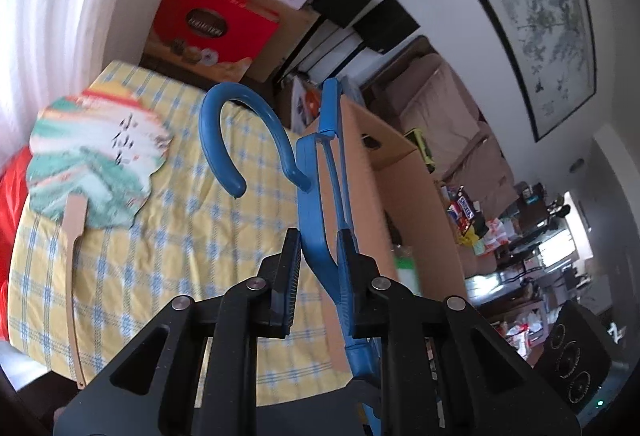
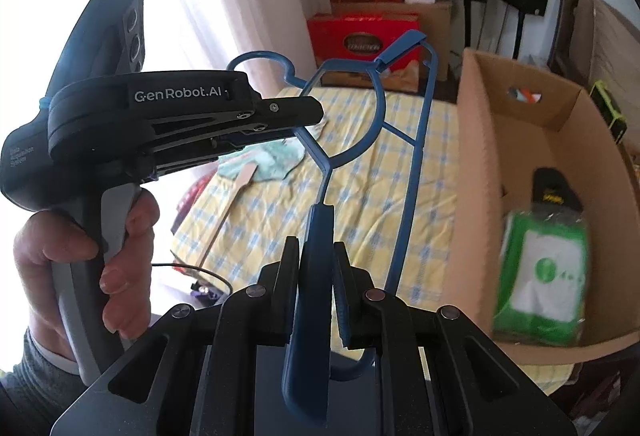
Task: Organize objects
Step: 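Carry the hanger in the right tool over the cardboard box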
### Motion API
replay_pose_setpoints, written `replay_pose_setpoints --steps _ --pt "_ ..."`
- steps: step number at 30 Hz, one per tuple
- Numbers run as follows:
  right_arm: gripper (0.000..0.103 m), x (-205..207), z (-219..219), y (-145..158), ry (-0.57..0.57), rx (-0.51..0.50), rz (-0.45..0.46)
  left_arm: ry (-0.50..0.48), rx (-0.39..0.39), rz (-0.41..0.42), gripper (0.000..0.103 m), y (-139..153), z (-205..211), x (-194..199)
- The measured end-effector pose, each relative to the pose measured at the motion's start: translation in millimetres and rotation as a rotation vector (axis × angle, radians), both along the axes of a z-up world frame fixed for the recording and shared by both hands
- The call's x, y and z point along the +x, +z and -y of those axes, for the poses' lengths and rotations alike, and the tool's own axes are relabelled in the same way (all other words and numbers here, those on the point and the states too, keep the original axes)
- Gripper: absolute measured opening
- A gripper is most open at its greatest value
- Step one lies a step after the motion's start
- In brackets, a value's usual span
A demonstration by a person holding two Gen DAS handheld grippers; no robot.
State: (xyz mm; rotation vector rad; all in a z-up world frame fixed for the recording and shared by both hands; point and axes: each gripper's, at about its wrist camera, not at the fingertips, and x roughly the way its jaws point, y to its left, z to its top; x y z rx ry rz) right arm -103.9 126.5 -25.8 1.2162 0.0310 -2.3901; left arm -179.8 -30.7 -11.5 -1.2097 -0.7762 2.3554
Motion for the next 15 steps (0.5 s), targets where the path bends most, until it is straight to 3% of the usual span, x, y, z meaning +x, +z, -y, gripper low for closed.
replay_pose_setpoints --steps 7,15 --pt "0.015 -4.2 -31.8 14.6 -0.044 0.02 -0.032 -0.044 0.005 -0.023 0.016 15.7 -37.1 -13.1" --pt "0.015 -5.3 -76.5 15.6 -0.109 0.043 -0.036 -0.105 0.031 0.002 0.016 9.1 -90.1 -34.5"
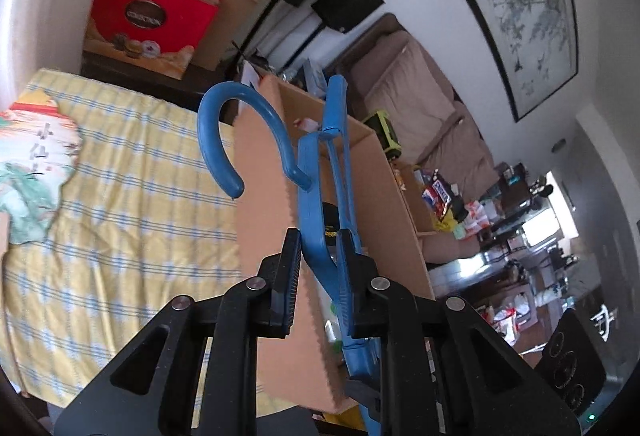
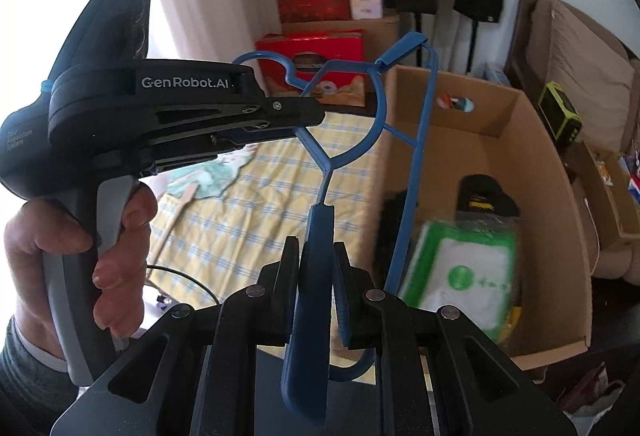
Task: Organize objects
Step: 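Carry the hanger in the right tool over the cardboard box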
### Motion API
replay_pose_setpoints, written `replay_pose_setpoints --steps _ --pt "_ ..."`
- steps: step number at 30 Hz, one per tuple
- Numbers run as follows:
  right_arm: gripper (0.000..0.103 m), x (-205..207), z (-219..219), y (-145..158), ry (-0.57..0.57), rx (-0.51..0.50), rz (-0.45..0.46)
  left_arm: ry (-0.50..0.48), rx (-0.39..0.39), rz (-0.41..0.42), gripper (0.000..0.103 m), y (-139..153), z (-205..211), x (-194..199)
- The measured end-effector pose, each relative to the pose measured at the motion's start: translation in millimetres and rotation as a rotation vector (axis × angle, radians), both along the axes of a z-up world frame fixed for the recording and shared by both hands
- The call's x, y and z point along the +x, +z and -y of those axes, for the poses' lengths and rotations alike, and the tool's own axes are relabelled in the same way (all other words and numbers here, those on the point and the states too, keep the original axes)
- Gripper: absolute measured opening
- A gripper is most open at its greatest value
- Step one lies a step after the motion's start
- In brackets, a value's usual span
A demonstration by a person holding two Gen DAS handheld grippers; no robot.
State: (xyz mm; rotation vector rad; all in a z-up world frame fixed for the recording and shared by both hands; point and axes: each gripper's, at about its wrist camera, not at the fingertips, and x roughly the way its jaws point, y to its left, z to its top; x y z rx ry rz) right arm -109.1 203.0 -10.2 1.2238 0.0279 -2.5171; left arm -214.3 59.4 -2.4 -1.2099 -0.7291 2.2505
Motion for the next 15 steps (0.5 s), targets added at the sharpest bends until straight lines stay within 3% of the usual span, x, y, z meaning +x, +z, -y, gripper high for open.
replay_pose_setpoints --steps 15 --pt "0.015 -27.5 -86.0 -19.3 -0.084 -0.014 0.051 -0.085 -0.093 0.025 0.016 -14.6 -98.3 -32.0"
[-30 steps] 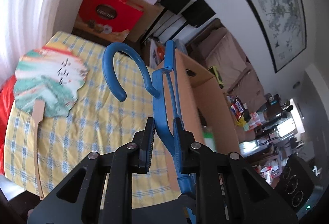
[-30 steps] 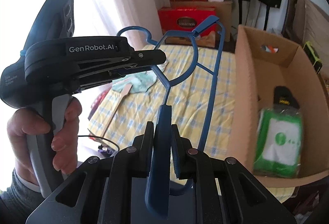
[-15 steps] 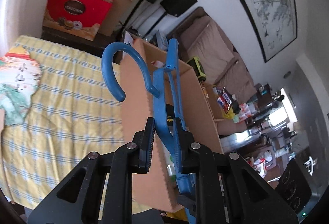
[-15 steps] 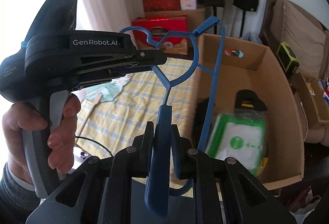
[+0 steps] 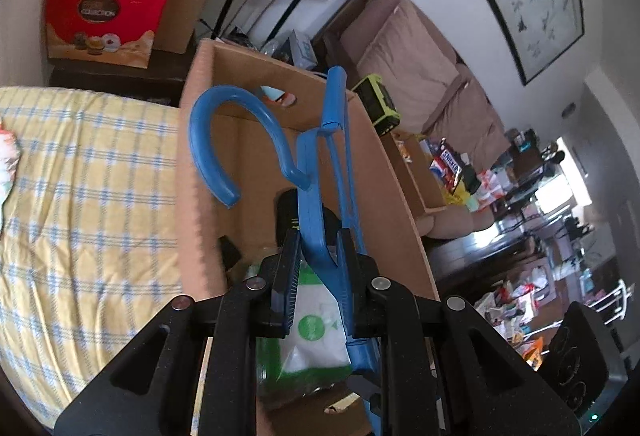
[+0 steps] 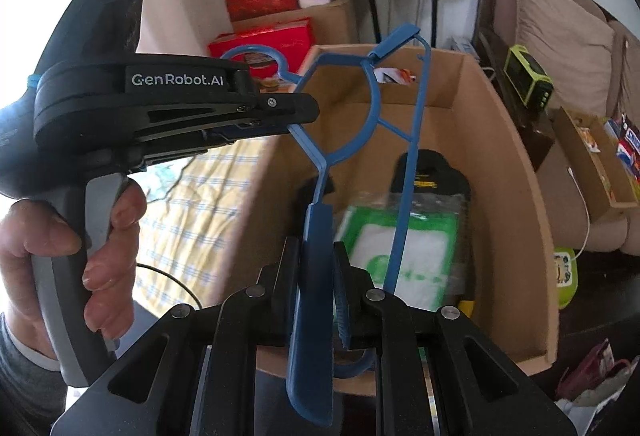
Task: Organize objects
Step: 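Carry the hanger in the right tool over the cardboard box, then lower the hanger into the box and open the right tool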
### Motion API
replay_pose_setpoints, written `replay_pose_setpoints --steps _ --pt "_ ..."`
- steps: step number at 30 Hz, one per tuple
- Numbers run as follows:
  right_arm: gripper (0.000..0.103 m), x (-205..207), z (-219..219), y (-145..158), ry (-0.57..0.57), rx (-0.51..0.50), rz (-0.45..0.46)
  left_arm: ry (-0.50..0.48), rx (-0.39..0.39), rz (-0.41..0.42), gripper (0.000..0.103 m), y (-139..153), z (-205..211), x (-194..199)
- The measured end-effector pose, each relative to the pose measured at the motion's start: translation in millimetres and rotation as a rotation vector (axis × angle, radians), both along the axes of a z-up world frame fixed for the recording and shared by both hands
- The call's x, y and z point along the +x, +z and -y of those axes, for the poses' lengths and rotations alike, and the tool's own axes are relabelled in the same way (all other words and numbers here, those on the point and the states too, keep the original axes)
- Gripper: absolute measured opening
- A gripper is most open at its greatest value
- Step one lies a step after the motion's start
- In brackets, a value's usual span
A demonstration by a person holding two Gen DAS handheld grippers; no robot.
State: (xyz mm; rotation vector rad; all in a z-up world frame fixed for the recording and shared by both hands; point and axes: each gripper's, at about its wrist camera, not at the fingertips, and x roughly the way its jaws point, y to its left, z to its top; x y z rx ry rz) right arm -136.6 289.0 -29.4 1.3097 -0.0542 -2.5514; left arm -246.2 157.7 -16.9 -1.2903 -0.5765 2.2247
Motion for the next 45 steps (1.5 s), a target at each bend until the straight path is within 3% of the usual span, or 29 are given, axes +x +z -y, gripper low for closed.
replay_pose_setpoints --steps 7,15,25,31,34,36,41,45 --pt "0.015 -9.3 -26.6 -8.6 -0.012 0.021 0.026 -0.026 -0.024 0.031 0.018 -14.0 -32.4 -13.0" --pt "0.016 -16.7 -40.2 -25.2 -0.017 0.041 0.054 -0.046 -0.055 0.123 0.02 -46.0 -46.5 -25.1" --pt "0.012 -43.3 -51.1 -36.2 -0.028 0.203 0.098 -0.071 -0.082 0.088 0.016 -37.5 -46.7 -19.0" --pt "0.013 -49.8 -66.4 -54.7 -0.063 0.147 0.15 -0.098 -0.107 0.099 0.017 -32.5 -49.0 -16.7" --pt "0.016 -48.4 -70.9 -58.3 -0.089 0.122 0.151 -0.111 -0.129 0.094 0.025 -30.3 -44.9 -10.3" --pt "0.021 -46.4 -72.1 -55.4 -0.094 0.086 0.141 -0.118 -0.146 0.078 0.035 -24.6 -43.4 -4.0" --pt "0.047 -39.6 -64.6 -37.1 -0.123 0.077 0.09 -0.126 -0.189 0.026 0.058 -8.5 -38.4 13.1" --pt "0.053 -33.9 -59.6 -20.8 -0.141 0.064 0.051 -0.124 -0.221 -0.021 0.075 5.8 -29.6 26.2"
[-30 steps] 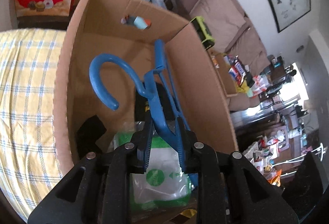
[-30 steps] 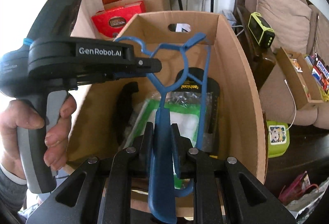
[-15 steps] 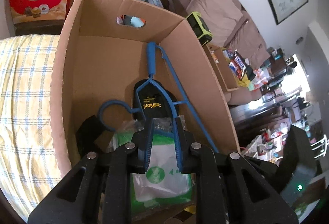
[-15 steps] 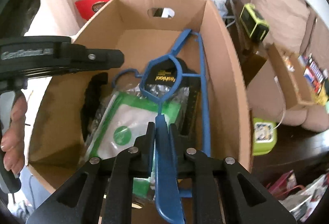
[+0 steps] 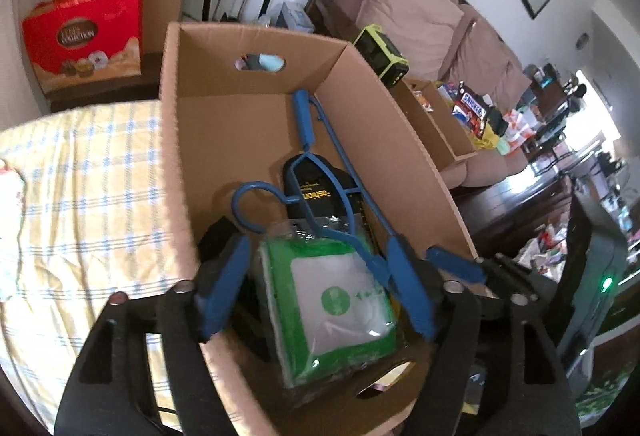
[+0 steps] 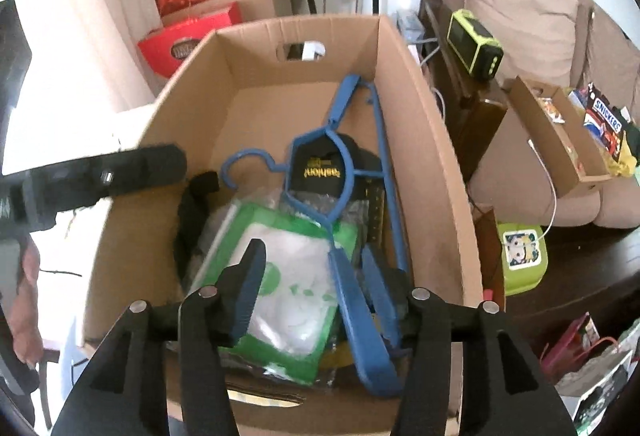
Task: Organize objects
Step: 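Lower the hanger into the box and open the right tool, then withdraw the right tool from the box back toward the table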
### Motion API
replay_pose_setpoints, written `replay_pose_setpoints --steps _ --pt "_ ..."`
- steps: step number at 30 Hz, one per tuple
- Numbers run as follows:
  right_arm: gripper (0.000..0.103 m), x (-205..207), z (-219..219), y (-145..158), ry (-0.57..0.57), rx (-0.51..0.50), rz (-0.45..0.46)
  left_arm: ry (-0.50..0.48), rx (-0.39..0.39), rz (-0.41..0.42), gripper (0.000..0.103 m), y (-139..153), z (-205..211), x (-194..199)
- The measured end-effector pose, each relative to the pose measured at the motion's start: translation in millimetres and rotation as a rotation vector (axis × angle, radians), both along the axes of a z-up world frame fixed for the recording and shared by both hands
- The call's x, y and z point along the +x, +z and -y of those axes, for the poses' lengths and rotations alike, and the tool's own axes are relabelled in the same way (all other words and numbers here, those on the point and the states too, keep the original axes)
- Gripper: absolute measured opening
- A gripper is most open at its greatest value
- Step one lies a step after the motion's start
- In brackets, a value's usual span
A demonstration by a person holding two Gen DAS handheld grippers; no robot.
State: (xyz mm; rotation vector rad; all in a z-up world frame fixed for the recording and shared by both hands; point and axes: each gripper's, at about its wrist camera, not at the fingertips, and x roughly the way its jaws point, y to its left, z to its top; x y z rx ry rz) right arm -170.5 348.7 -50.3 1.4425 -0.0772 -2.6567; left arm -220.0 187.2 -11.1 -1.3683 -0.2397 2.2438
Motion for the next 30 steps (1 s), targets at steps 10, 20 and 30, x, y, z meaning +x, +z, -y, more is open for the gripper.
replay_pose_setpoints --steps 10,20,30 --pt "0.08 6.5 20.4 18.9 -0.011 0.002 -0.04 0.034 -0.091 -0.085 0.09 17.0 29.4 20.0" --pt "0.096 7.5 38.7 28.7 -0.02 -0.035 -0.067 0.1 -0.14 -0.152 0.103 22.2 71.6 36.5" --pt "0.102 10.9 77.2 36.8 0.023 -0.039 -0.078 0.147 -0.178 -0.19 0.103 27.7 111.9 54.8"
